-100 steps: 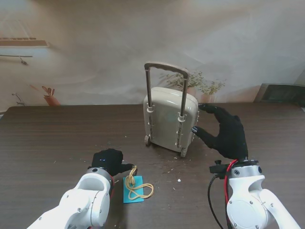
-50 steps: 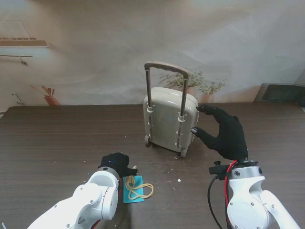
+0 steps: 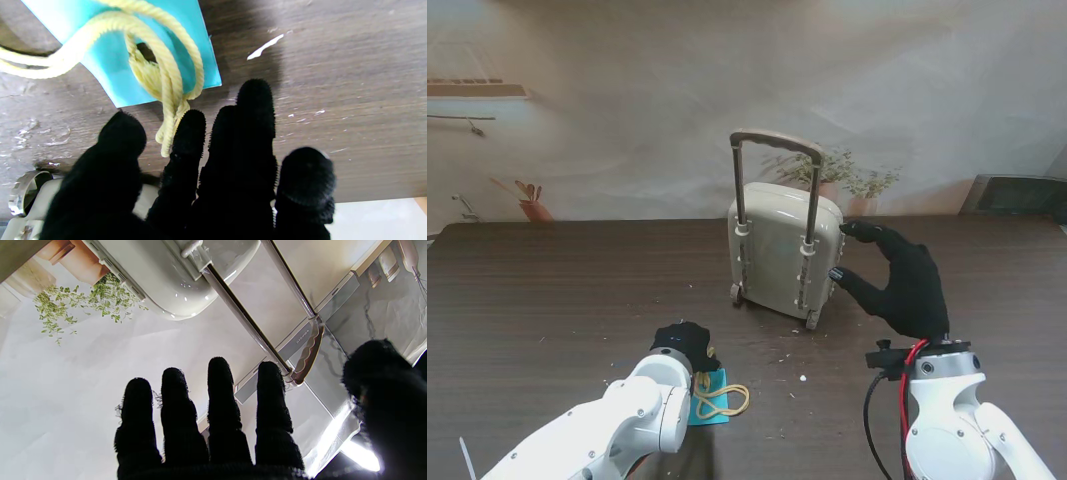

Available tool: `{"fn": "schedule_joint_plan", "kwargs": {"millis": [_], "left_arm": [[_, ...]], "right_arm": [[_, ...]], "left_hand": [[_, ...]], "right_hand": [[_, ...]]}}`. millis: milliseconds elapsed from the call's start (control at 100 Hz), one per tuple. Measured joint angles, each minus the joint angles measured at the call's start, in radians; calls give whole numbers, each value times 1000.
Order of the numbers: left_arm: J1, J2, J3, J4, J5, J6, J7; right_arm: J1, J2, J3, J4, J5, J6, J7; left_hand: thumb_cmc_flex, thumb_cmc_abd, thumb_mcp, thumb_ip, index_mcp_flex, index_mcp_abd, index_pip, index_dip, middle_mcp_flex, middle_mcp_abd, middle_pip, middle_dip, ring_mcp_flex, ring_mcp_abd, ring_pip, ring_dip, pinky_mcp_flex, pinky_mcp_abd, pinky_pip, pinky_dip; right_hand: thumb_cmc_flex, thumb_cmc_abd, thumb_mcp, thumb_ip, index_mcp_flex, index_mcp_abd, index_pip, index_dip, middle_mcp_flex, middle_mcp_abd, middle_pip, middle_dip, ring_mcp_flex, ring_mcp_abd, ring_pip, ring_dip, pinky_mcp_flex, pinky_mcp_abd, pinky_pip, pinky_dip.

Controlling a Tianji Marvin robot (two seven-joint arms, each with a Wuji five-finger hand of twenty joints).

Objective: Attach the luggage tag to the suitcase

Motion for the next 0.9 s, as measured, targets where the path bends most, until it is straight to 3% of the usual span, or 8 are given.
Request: {"fn": "schedule_joint_plan", "kwargs": {"millis": [280,430,490,580,640,850,870,900], "left_arm": [[-32,3,31,16,-20,16,-10],[-26,2,24,18,-17,15,-7],[-14,-1,5,18,-24,11,5],[25,-10,-43,14,-34,-7,59],[49,-14,-66,6,-30,-19,77],[124,-29,-135,-19,-36,-96,169],[129,-30,-142,-22,-51,-100,180],[136,-33,-152,-26,-74,-105,193]], "right_arm": [[-4,-2,2,-5,12,-5,-5],[-5,-3,-1,-7,19,-9,-6],[-4,-3,-5,-7,19,-10,-7],[-3,-3,-11,-7,19,-10,-6],[-3,-3,-14,-7,19,-9,-4],[-2,-3,-23,-10,29,-9,-3],[-2,-3,-24,-10,29,-9,-3],[-2,-3,-25,-11,29,-9,-4]], "left_hand": [[126,-60,76,-1,-85,-5,129,-13,-9,-32,25,22,0,-34,11,0,-5,-12,0,-1],[146,-53,96,-10,-195,-8,200,96,-69,-50,54,109,0,-68,-64,-2,-61,-38,1,16],[173,-31,106,-39,-244,-9,224,137,-105,-51,76,141,0,-84,-113,-14,-84,-39,1,39],[312,76,-77,-61,-314,-5,232,173,-159,-52,133,168,0,-112,-143,-14,-121,-50,1,79],[355,105,-154,-71,-316,-4,232,185,-160,-52,157,179,0,-122,-100,-14,-123,-51,1,90],[364,105,-155,-79,-327,0,249,222,-160,-52,184,271,0,-151,23,8,-156,-51,1,103],[364,105,-155,-81,-327,0,249,224,-160,-49,188,276,-30,-123,103,60,-163,-51,1,107],[364,106,-155,-81,-327,0,249,230,-161,-38,192,279,-157,-72,352,256,-181,-51,1,116]], "right_hand": [[0,0,0,0,11,-10,0,0,9,0,0,0,0,1,0,7,5,0,0,0],[0,1,14,0,34,-12,0,0,10,1,-1,0,1,9,0,8,6,0,0,0],[0,5,24,0,34,-12,0,0,10,1,-1,0,1,9,0,8,6,0,0,0],[0,10,24,0,42,-12,0,0,10,1,-1,0,2,9,0,8,6,0,0,0],[0,11,24,0,43,-13,0,0,10,1,-1,0,2,9,0,8,6,0,0,0],[0,23,37,0,49,-13,0,0,21,6,-1,0,2,10,0,9,6,0,0,0],[0,23,37,0,49,-13,0,0,21,7,-1,0,2,10,0,9,6,0,0,0],[0,25,37,0,49,-13,0,0,21,9,-1,0,2,10,0,9,6,0,0,0]]}}
